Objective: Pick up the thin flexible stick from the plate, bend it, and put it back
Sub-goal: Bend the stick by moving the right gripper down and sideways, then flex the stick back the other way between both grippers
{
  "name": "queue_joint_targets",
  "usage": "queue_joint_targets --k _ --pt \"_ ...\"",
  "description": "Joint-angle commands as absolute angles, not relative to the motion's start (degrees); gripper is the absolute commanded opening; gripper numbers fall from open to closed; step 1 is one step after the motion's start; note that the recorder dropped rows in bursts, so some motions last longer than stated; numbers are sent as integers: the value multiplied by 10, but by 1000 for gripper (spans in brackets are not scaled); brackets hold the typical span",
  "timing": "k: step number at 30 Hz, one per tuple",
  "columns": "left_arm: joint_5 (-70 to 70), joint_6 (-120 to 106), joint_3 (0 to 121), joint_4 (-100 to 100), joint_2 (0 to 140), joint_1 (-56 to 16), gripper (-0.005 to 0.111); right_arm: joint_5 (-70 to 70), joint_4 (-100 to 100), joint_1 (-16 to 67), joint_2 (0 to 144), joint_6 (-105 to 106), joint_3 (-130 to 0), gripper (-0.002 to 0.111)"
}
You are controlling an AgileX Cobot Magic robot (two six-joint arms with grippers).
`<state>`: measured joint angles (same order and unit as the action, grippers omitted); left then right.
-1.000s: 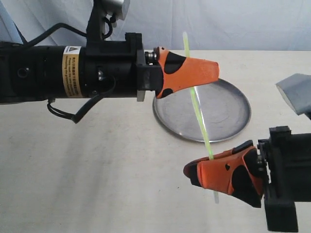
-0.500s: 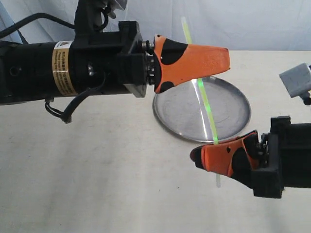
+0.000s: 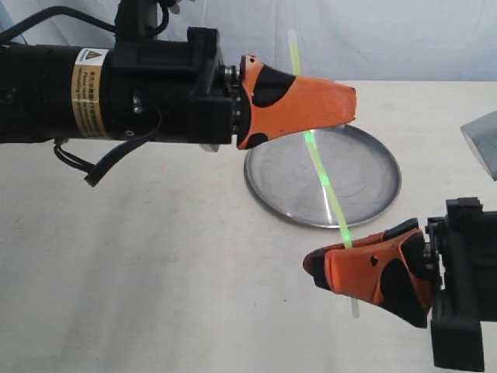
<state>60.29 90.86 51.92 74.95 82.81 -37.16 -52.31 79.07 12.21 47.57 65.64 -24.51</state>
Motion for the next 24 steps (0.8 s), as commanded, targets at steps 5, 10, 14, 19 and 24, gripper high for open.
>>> queue_joint_targets --k 5,10,14,19,24 --pt "616 957 513 839 819 -378 0 -357 814 120 425 607 -260 -1" --pt "700 956 513 703 819 -378 0 -341 696 120 447 530 -260 -1" --pt "700 950 521 601 819 -378 0 -418 697 120 489 526 -260 -1" --pt "631 885 538 581 819 -378 0 -539 804 121 524 629 -260 -1" --pt "466 857 541 727 824 -378 0 -623 960 121 522 771 -260 -1"
